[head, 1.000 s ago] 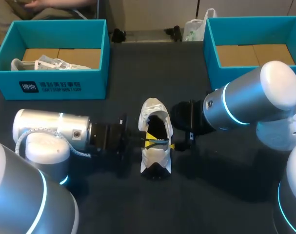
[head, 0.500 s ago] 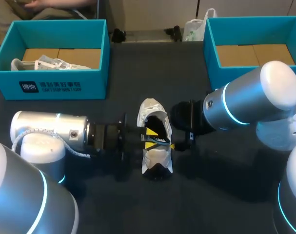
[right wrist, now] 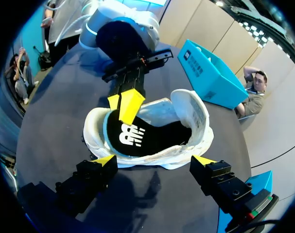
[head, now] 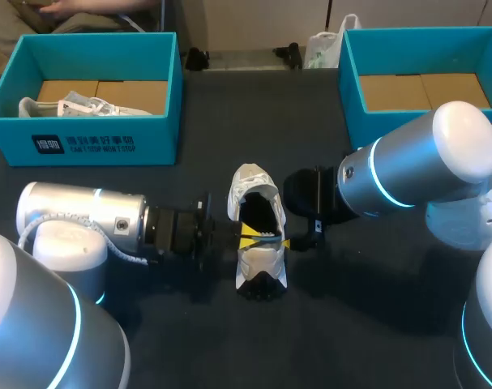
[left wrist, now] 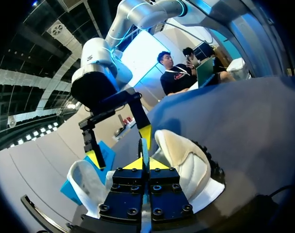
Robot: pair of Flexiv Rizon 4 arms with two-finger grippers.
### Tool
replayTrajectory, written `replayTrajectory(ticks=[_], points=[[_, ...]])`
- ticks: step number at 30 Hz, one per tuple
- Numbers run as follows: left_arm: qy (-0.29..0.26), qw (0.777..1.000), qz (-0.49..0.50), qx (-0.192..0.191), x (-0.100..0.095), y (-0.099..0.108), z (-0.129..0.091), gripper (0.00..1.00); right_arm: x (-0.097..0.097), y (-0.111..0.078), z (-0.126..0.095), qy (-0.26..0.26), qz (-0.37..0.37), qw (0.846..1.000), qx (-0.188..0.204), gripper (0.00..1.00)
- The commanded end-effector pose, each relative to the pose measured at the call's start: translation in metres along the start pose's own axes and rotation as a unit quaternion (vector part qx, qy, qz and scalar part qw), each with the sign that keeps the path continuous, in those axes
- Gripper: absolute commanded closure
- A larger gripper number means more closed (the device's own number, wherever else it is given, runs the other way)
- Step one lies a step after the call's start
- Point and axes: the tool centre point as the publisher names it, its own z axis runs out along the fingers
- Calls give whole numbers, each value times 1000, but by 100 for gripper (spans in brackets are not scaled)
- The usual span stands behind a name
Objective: Take the shoe out of the shoebox, open the shoe tongue, remove and reinsert the insole, then place the shoe into the shoebox
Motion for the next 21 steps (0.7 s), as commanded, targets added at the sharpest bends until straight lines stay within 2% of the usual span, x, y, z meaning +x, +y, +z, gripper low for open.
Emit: replayTrajectory(ticks=[1, 5, 10, 11, 12, 13, 16, 21], points=[[12, 1000, 1, -2, 2, 13, 2, 100, 1, 0, 1, -1, 0, 1000, 0, 0], [16, 1000, 1, -9, 3, 22, 2, 100, 1, 0, 1, -1, 0, 1000, 0, 0], [15, 1000, 0, -7, 2, 19, 0, 100, 1, 0, 1, -1, 0, 1000, 0, 0], [12, 1000, -1, -5, 1, 16, 0, 95, 1, 0, 1, -1, 0, 1000, 0, 0], [9, 1000, 0, -2, -1, 13, 0, 71, 1, 0, 1, -1, 0, 1000, 0, 0], [6, 1000, 2, 1, -3, 9, -1, 61, 1, 0, 1, -1, 0, 1000, 0, 0], [4, 1000, 7, 9, -7, 0, -2, 56, 1, 0, 1, -1, 0, 1000, 0, 0], [-3, 1000, 9, 17, -12, -10, -6, 58, 1, 0, 1, -1, 0, 1000, 0, 0]])
